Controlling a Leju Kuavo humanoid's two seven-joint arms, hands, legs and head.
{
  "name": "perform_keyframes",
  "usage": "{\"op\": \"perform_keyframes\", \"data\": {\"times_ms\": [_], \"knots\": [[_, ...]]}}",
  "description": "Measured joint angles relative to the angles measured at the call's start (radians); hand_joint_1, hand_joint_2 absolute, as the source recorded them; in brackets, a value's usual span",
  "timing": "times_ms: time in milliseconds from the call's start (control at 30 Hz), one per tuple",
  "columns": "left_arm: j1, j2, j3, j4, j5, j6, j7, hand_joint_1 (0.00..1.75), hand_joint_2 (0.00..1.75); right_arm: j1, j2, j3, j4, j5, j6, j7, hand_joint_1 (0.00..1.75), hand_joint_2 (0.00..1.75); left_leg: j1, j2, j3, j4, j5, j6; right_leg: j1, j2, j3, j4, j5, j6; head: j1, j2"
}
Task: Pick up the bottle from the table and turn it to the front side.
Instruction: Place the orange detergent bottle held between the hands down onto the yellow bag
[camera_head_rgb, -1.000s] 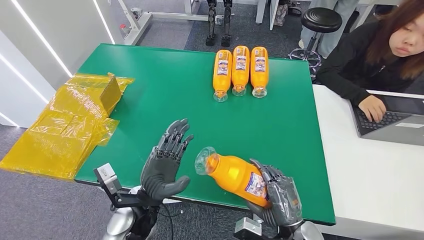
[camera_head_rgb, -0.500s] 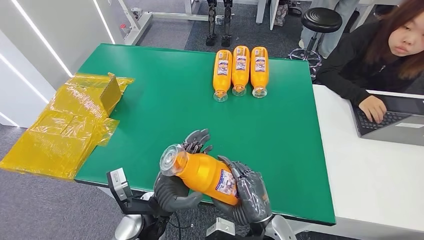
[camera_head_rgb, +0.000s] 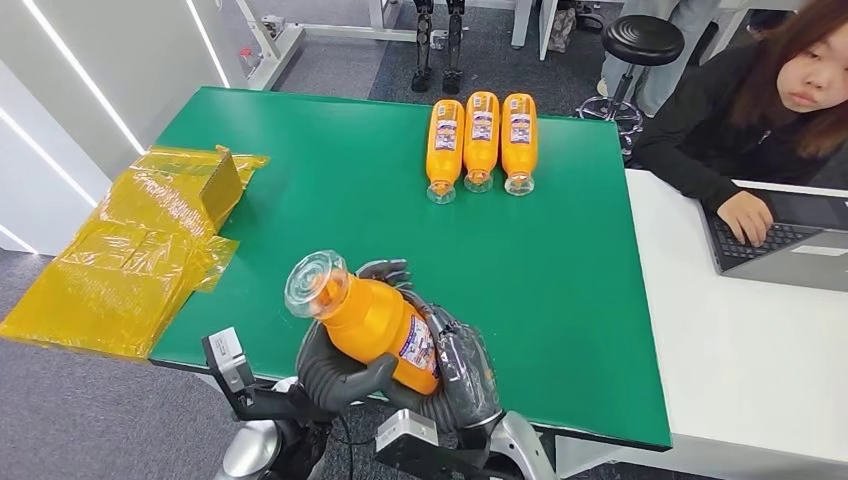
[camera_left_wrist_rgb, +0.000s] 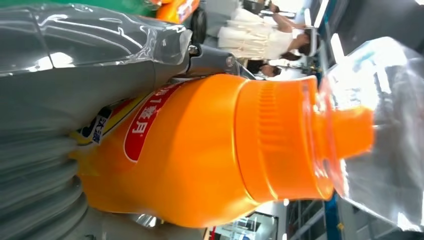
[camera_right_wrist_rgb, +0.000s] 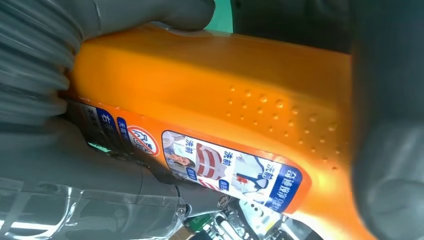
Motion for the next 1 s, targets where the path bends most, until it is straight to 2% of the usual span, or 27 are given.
{"op": "perform_keyframes", "data": {"times_ms": [233,367,600,733,1000], "knots": [[0.000,0.000,0.010,0.000,0.002,0.022,0.003,1.75,1.75,-0.001,0.020,0.005,0.022,-0.020,0.007,-0.005,1.73,1.75,0.000,0.000,0.000,0.000,0.000,0.000,0.000,0.000,0.000,0.000,0.000,0.000,0.000,0.000],[0.001,0.000,0.015,0.000,0.002,0.032,0.004,1.75,1.75,-0.005,0.031,0.008,0.036,-0.028,0.014,-0.007,0.00,0.00,0.000,0.000,0.000,0.000,0.000,0.000,0.000,0.000,0.000,0.000,0.000,0.000,0.000,0.000],[0.002,0.000,0.016,0.000,-0.003,0.055,0.011,1.75,1.75,-0.006,0.040,0.009,0.054,-0.043,0.018,-0.018,0.00,0.00,0.000,0.000,0.000,0.000,0.000,0.000,0.000,0.000,0.000,0.000,0.000,0.000,0.000,0.000],[-0.005,0.000,0.018,0.003,-0.050,0.109,0.012,1.75,1.75,-0.006,0.042,0.009,0.065,-0.052,0.011,-0.025,0.00,0.00,0.000,0.000,0.000,0.000,0.000,0.000,0.000,0.000,0.000,0.000,0.000,0.000,0.000,0.000],[-0.103,0.001,0.090,0.129,-0.241,0.250,-0.036,1.75,1.75,-0.003,0.053,0.009,0.083,-0.064,0.000,-0.035,0.00,0.00,0.000,0.000,0.000,0.000,0.001,-0.001,0.000,0.000,0.000,0.000,0.001,-0.001,0.000,0.000]]}}
